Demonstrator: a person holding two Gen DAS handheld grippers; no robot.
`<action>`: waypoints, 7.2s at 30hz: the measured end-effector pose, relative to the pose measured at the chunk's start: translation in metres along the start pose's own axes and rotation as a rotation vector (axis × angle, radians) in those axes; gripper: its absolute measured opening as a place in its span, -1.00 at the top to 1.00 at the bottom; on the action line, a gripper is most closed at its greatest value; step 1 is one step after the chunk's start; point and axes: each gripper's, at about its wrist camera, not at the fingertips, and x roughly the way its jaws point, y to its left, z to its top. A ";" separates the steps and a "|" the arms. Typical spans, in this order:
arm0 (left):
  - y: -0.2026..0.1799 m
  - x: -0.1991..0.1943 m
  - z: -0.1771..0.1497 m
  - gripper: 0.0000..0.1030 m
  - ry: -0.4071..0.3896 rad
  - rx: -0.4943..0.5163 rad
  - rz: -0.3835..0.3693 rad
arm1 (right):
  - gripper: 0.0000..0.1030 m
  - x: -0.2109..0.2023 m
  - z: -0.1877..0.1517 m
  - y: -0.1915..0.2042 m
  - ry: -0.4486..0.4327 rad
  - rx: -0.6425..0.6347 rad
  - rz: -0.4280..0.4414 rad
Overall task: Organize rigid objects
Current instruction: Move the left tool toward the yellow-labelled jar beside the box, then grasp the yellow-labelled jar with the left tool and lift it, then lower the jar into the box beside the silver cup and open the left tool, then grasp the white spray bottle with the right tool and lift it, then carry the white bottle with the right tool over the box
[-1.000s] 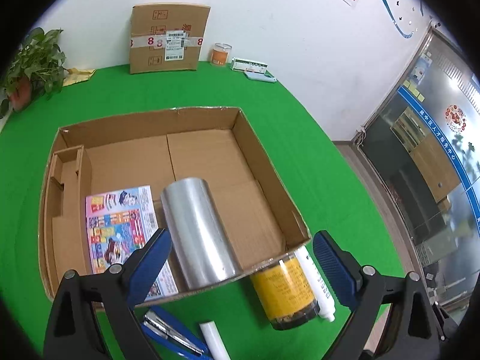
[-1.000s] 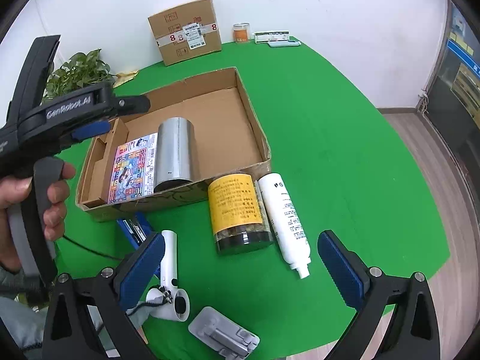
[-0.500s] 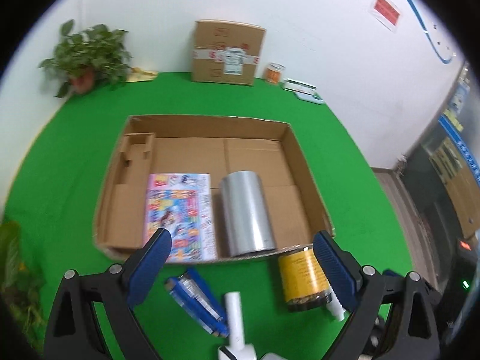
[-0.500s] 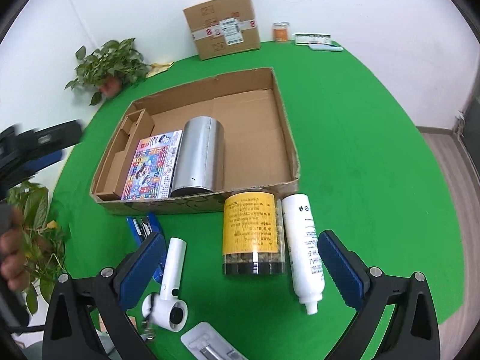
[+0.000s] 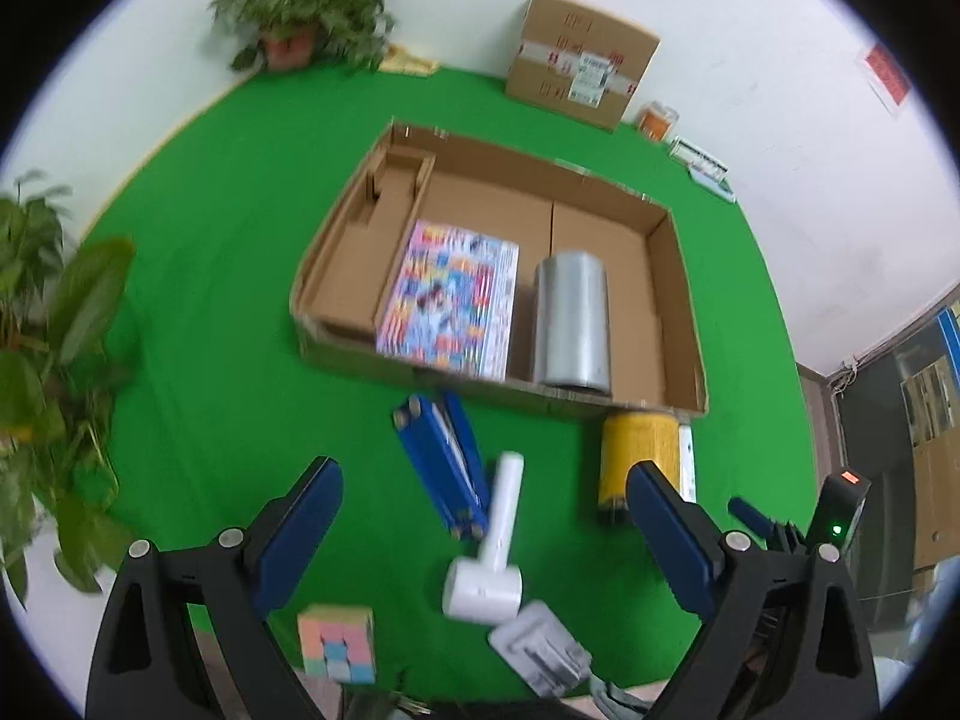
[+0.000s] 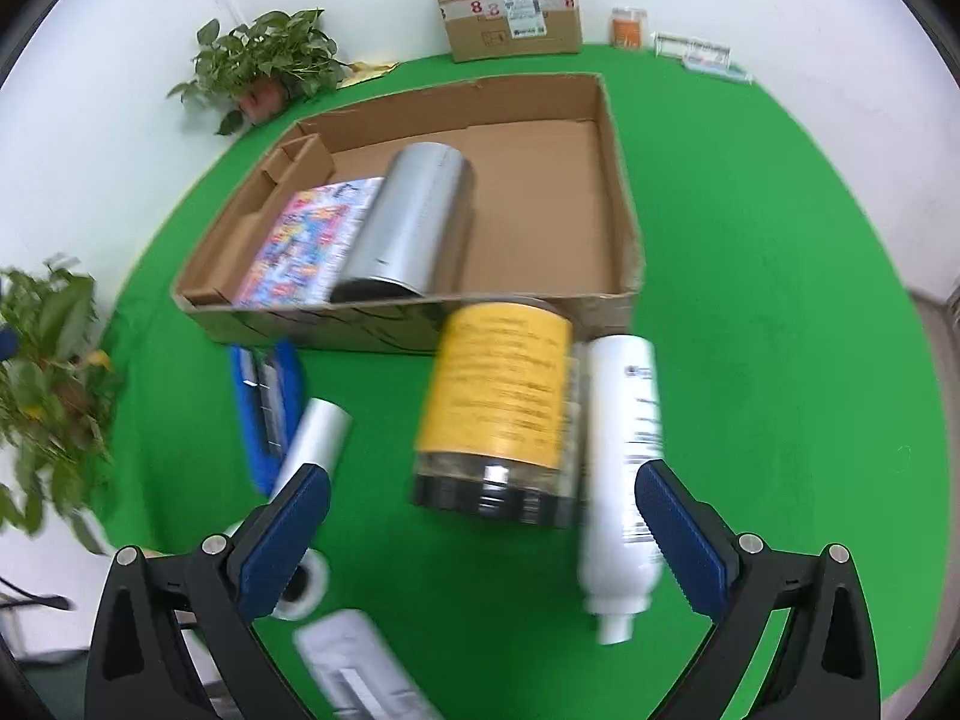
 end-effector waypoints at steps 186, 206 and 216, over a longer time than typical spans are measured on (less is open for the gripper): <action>-0.200 0.271 -0.052 -0.38 0.740 0.437 -0.482 | 0.12 0.053 -0.112 -0.003 0.087 0.353 -0.095; -0.221 0.215 -0.019 0.11 0.599 0.547 -0.461 | 0.18 0.001 -0.104 0.022 0.021 0.347 -0.103; -0.247 0.171 0.048 0.11 0.459 0.572 -0.535 | 0.18 -0.052 -0.041 0.032 -0.114 0.344 -0.147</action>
